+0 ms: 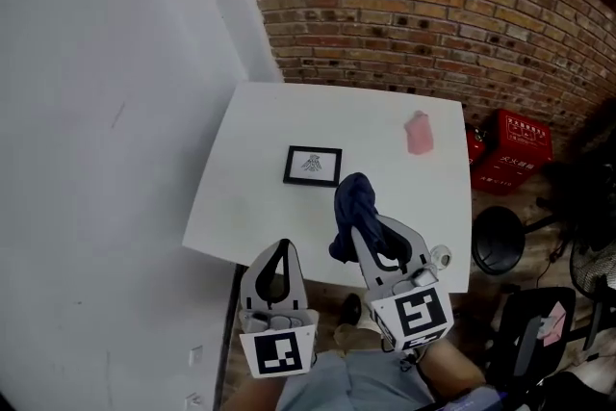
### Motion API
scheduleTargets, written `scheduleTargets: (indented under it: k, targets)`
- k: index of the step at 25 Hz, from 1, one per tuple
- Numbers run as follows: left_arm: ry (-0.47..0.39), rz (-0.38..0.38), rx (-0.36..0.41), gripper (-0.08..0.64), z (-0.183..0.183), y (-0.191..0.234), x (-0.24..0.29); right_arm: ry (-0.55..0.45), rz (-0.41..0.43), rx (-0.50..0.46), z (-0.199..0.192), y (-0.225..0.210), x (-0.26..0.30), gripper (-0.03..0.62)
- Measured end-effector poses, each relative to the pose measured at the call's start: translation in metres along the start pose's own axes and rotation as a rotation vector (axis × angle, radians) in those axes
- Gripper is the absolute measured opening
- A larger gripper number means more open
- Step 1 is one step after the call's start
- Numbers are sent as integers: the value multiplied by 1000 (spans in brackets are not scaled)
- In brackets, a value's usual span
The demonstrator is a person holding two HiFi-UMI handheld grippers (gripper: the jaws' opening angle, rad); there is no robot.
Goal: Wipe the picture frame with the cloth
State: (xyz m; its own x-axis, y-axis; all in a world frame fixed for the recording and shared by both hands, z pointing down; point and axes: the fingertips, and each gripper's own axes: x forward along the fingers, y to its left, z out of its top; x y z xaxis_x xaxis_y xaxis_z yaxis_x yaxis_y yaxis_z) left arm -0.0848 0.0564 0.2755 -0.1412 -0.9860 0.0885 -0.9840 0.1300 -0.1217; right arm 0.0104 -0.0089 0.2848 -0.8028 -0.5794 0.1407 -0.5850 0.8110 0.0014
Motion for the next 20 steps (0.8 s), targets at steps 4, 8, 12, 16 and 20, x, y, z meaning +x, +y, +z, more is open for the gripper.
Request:
scheduleTargets:
  k: [4,8,12,16,20]
  targets:
    - [-51,10,-12,8,22,18,29,-29,-1,-34,27,-9,27,87]
    - [-75,20,-13,8,39,38,44,-50,-6,-48,48,-12,46,86]
    - [-68,20,-10,8,38,59,63,-46,-10,-52,54,-12,73,87]
    - [-59,7,-21,8,28,81,86,-20,-18,-58,49,-11,104,86]
    - [-27,-26,-28,8,14,104,114,35,-41,-27,34,-12,140,87]
